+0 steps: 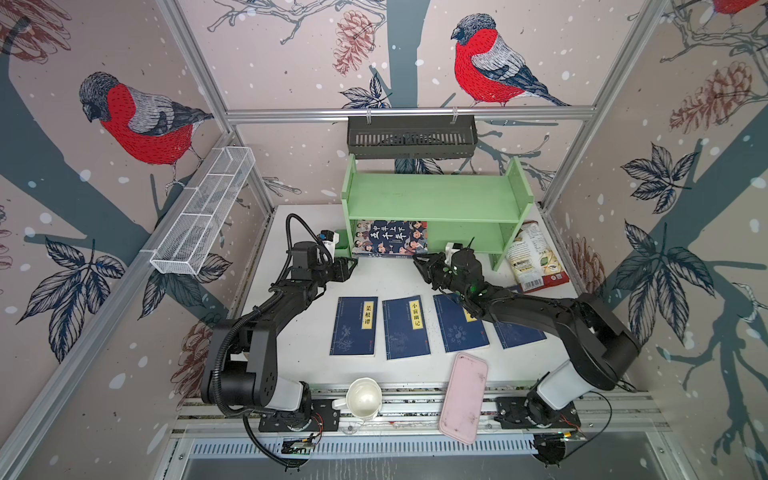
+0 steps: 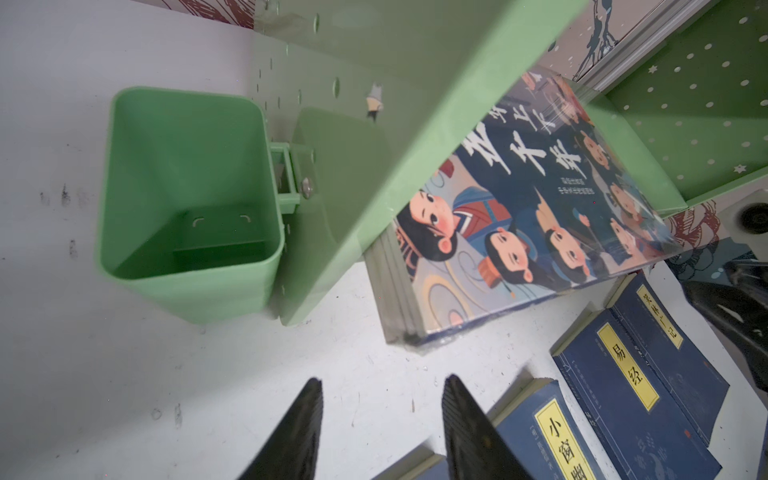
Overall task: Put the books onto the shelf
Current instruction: 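Hold the wrapped book upright on the shelf with the right gripper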
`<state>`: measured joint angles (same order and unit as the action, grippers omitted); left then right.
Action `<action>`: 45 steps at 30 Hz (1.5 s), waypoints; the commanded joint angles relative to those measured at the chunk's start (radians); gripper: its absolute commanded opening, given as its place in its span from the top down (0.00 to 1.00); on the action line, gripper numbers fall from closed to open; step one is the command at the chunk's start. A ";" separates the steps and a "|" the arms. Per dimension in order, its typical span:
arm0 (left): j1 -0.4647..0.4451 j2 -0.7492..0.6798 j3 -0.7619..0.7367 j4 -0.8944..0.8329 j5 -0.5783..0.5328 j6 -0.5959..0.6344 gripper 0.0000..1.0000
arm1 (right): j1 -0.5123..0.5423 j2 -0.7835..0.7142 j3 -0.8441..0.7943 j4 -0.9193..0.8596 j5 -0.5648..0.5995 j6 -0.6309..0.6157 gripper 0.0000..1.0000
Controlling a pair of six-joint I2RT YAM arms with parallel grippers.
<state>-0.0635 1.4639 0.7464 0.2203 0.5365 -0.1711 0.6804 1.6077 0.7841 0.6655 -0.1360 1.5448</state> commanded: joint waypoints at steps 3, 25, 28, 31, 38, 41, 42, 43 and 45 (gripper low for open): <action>0.001 0.023 0.019 0.074 -0.014 0.023 0.52 | -0.003 0.033 0.006 0.097 -0.013 0.015 0.76; -0.002 0.076 0.062 0.105 -0.026 -0.021 0.52 | -0.050 0.105 0.095 0.040 -0.050 -0.047 0.84; -0.001 0.079 0.063 0.106 -0.024 -0.027 0.52 | -0.051 0.104 0.103 0.039 -0.057 -0.053 0.84; -0.001 0.081 0.063 0.105 -0.016 -0.035 0.52 | -0.050 0.079 0.103 0.017 -0.059 -0.078 0.82; -0.001 0.070 0.048 0.097 0.001 -0.029 0.52 | -0.013 -0.045 0.089 -0.166 0.025 -0.180 0.80; -0.001 0.069 0.046 0.097 -0.001 -0.025 0.52 | -0.012 -0.058 0.067 -0.173 0.026 -0.185 0.82; -0.001 0.070 0.048 0.096 -0.001 -0.025 0.52 | -0.013 -0.057 0.059 -0.167 0.027 -0.182 0.83; -0.001 0.070 0.051 0.096 -0.003 -0.025 0.52 | -0.013 -0.055 0.052 -0.161 0.026 -0.178 0.83; -0.001 0.072 0.053 0.096 0.000 -0.030 0.52 | -0.017 -0.044 0.050 -0.152 0.021 -0.179 0.84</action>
<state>-0.0635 1.5394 0.7952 0.2787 0.5228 -0.2031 0.6659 1.5578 0.8368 0.5087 -0.1257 1.3861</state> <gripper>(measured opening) 0.478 0.162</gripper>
